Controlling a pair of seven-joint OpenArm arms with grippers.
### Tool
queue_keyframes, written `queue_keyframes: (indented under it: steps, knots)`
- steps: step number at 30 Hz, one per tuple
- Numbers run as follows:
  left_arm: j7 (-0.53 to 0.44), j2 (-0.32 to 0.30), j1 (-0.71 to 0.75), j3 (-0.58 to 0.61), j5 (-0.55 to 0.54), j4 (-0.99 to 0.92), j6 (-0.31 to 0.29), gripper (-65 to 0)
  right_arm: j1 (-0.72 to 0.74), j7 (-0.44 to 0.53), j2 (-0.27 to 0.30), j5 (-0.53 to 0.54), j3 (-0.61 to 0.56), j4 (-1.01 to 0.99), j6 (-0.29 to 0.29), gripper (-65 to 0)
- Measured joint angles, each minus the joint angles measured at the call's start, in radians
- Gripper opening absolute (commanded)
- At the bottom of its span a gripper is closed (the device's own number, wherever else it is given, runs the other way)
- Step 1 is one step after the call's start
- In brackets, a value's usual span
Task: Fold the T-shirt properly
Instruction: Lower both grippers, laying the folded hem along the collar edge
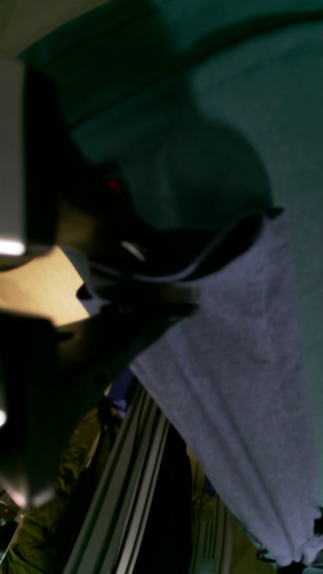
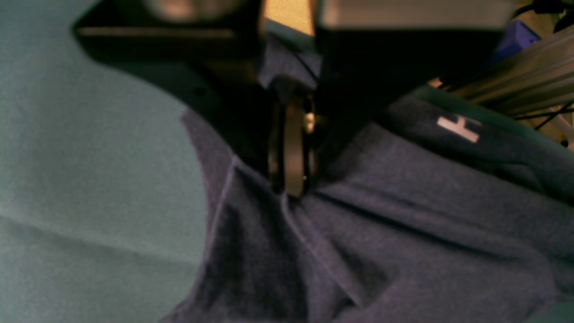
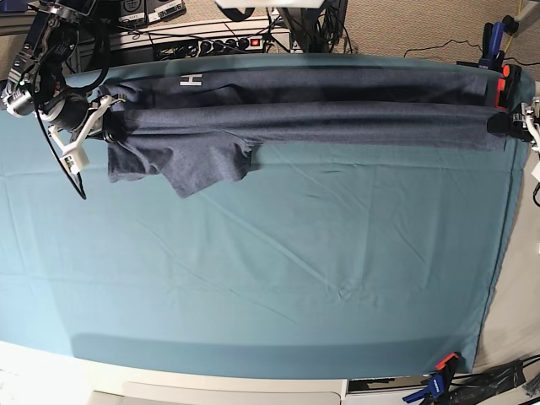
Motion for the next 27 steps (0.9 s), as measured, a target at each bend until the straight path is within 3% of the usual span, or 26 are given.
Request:
queue_keyframes:
  steps: [24,27]
  knots:
    - [0.0,0.002,0.033,0.0,0.0,0.0,0.0,-62.3,-0.022,-0.021,0.0,0.003,0.0,0.0,-0.003,-65.0]
    - [0.0,0.002,0.033,0.0,0.0,0.0,0.0,-62.3,-0.022,0.003,0.0,-0.003,0.0,0.0,-0.003,-58.0]
